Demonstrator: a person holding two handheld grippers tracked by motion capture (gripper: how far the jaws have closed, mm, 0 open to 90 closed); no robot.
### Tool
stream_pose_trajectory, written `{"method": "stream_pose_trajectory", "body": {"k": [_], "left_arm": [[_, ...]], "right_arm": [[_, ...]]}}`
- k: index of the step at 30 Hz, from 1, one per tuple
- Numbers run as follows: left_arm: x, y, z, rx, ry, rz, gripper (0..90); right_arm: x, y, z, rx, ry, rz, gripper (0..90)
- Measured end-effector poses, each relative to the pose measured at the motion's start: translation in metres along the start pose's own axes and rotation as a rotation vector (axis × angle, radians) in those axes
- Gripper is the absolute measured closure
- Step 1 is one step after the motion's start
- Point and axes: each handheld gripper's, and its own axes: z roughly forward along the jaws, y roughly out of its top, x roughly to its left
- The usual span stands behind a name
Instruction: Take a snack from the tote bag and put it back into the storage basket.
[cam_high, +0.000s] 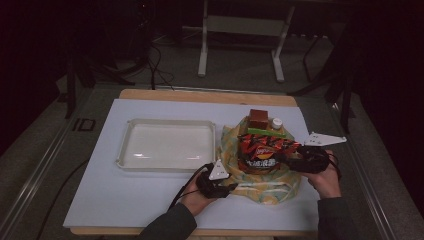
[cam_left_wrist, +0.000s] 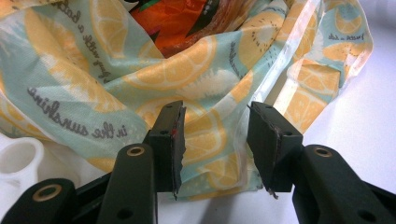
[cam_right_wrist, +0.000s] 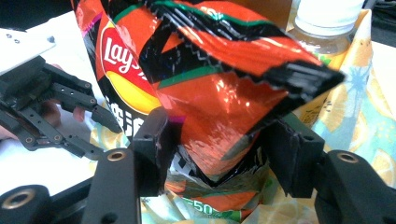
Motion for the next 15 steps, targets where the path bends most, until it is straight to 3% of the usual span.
{"method": "stream_pose_trajectory", "body": {"k": [7, 8, 12, 15], "left_arm": [[0.0021, 0.0, 0.0002, 0.001, -0.011, -0.016, 55.3], [0.0018, 0.0001, 0.0001, 0.005, -0.01, -0.009, 55.3], [0.0016, 0.0001, 0.0003, 0.005, -0.009, -0.008, 55.2], [0.0018, 0.0001, 0.0005, 0.005, -0.011, -0.011, 55.3]], "right_arm": [[-0.0032, 0.0052, -0.0008, 0.003, 0.017, -0.007, 55.4], [-0.0027, 0.0061, -0.0008, 0.001, 0.03, -0.012, 61.4], [-0.0028, 0.0061, -0.0021, -0.001, 0.039, -0.016, 68.0], [-0.0023, 0.0055, -0.007, -0.009, 0.036, -0.021, 80.8]]}}
